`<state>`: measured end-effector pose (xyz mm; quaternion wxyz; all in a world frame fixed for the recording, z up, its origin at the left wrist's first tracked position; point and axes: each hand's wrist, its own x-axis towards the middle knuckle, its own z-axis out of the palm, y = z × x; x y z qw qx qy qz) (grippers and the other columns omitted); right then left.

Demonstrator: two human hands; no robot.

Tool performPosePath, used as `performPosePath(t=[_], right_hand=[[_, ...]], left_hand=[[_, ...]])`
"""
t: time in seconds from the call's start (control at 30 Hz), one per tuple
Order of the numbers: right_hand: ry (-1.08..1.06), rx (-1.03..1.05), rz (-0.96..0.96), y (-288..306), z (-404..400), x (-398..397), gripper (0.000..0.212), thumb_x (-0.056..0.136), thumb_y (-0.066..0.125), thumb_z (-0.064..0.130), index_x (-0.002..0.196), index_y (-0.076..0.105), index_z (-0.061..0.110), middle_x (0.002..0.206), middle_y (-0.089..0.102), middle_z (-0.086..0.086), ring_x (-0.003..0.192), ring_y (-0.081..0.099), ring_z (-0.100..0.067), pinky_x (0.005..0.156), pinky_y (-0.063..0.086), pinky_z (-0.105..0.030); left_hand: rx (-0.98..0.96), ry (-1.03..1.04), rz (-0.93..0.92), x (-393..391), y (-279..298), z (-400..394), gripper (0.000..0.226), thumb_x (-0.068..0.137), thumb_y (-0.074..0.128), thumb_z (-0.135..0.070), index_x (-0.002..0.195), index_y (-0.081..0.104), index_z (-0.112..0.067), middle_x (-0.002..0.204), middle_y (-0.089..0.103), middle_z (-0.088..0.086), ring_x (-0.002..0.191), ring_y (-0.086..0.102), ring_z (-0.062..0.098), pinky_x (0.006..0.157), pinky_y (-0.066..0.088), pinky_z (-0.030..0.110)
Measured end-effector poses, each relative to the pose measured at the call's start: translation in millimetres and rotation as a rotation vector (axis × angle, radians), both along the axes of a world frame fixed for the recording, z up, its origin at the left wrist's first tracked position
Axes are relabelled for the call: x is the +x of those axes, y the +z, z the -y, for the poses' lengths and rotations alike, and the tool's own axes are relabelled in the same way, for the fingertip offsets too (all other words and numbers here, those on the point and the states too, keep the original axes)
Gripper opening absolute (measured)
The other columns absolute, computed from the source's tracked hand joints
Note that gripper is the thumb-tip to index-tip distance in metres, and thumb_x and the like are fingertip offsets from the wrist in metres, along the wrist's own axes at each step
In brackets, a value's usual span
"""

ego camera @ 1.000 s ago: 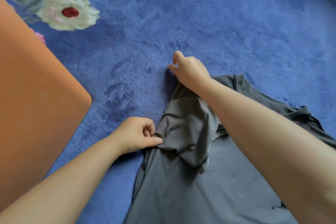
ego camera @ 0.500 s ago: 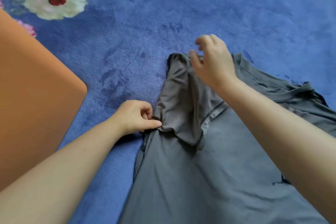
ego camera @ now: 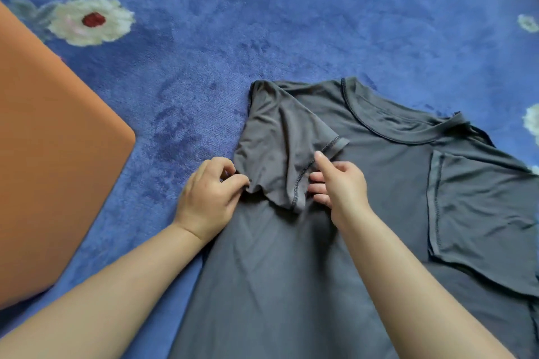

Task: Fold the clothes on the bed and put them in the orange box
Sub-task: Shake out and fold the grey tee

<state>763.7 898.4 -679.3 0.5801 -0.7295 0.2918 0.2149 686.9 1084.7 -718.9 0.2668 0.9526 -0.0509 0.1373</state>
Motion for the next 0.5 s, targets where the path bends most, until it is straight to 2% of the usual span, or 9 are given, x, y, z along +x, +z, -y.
performPosePath(t=[0.07, 0.13, 0.23, 0.27, 0.33, 0.37, 0.4, 0.43, 0.5], right_hand=[[-0.022, -0.104, 0.151, -7.0, 0.9, 12.6, 0.04, 0.085, 0.064, 0.031, 0.058, 0.039, 0.017, 0.046, 0.037, 0.005, 0.048, 0.034, -0.02, 0.044, 0.029, -0.026], [-0.019, -0.146, 0.252, -11.6, 0.8, 21.6, 0.053, 0.084, 0.064, 0.025, 0.05, 0.024, 0.019, 0.04, 0.023, 0.007, 0.056, 0.025, -0.02, 0.051, 0.02, -0.029], [-0.042, -0.142, 0.387, -11.0, 8.6, 29.5, 0.045, 0.088, 0.058, 0.021, 0.054, 0.03, 0.012, 0.051, 0.022, -0.001, 0.057, 0.022, -0.019, 0.052, 0.018, -0.03], [-0.03, -0.172, 0.44, -9.1, 13.4, 31.1, 0.044, 0.089, 0.057, 0.02, 0.055, 0.03, 0.011, 0.05, 0.022, 0.003, 0.053, 0.022, -0.015, 0.051, 0.018, -0.03], [0.054, -0.36, 0.511, -7.7, 24.5, 33.3, 0.048, 0.092, 0.053, 0.018, 0.053, 0.024, 0.015, 0.044, 0.023, 0.005, 0.049, 0.023, -0.01, 0.052, 0.018, -0.031], [0.128, -0.485, 0.497, -7.2, 28.0, 35.1, 0.049, 0.093, 0.051, 0.019, 0.052, 0.025, 0.015, 0.045, 0.031, 0.002, 0.052, 0.031, -0.015, 0.055, 0.018, -0.032], [0.219, -0.591, 0.449, -8.0, 29.3, 35.4, 0.046, 0.094, 0.049, 0.02, 0.052, 0.032, 0.014, 0.053, 0.045, -0.007, 0.061, 0.042, -0.025, 0.058, 0.017, -0.033], [0.292, -0.667, 0.401, -9.0, 29.8, 36.3, 0.039, 0.095, 0.047, 0.022, 0.058, 0.045, 0.01, 0.069, 0.057, -0.016, 0.075, 0.05, -0.034, 0.06, 0.018, -0.031], [0.289, -0.658, 0.338, -5.8, 30.6, 37.3, 0.03, 0.096, 0.045, 0.027, 0.084, 0.058, 0.002, 0.096, 0.063, -0.019, 0.095, 0.054, -0.034, 0.066, 0.025, -0.03]], left_hand=[[0.082, -0.078, 0.038, 2.6, -0.3, 0.3, 0.007, 0.081, 0.046, -0.022, 0.087, 0.047, -0.023, 0.085, 0.037, -0.005, 0.07, 0.036, 0.018, 0.057, 0.036, 0.031], [0.142, -0.151, 0.041, 1.0, -2.7, -2.5, 0.007, 0.081, 0.045, -0.019, 0.087, 0.047, -0.023, 0.084, 0.039, -0.005, 0.069, 0.036, 0.019, 0.056, 0.028, 0.03], [0.175, -0.224, 0.016, -0.7, -3.0, -10.0, 0.007, 0.082, 0.044, -0.017, 0.086, 0.047, -0.021, 0.076, 0.051, -0.001, 0.067, 0.034, 0.019, 0.056, 0.028, 0.029], [0.188, -0.241, -0.002, -0.8, -2.0, -12.3, 0.007, 0.081, 0.044, -0.016, 0.086, 0.046, -0.021, 0.072, 0.054, 0.002, 0.067, 0.034, 0.018, 0.056, 0.027, 0.028], [0.23, -0.273, -0.062, -0.9, -1.3, -15.6, 0.008, 0.079, 0.043, -0.017, 0.085, 0.046, -0.021, 0.069, 0.055, 0.002, 0.066, 0.033, 0.017, 0.054, 0.031, 0.026], [0.243, -0.29, -0.103, 0.9, 0.0, -15.4, 0.01, 0.078, 0.042, -0.018, 0.084, 0.049, -0.021, 0.069, 0.055, 0.002, 0.065, 0.035, 0.017, 0.051, 0.035, 0.027], [0.244, -0.304, -0.152, 1.8, 1.9, -14.7, 0.014, 0.076, 0.041, -0.019, 0.082, 0.053, -0.02, 0.068, 0.054, 0.002, 0.064, 0.039, 0.018, 0.048, 0.039, 0.025], [0.239, -0.31, -0.191, 3.7, 5.1, -13.8, 0.019, 0.074, 0.04, -0.019, 0.077, 0.059, -0.018, 0.066, 0.054, 0.002, 0.06, 0.044, 0.021, 0.046, 0.042, 0.026], [0.177, -0.274, -0.233, 12.4, 16.2, -10.3, 0.026, 0.07, 0.038, -0.022, 0.067, 0.063, -0.013, 0.062, 0.053, 0.002, 0.052, 0.05, 0.025, 0.047, 0.045, 0.029]])
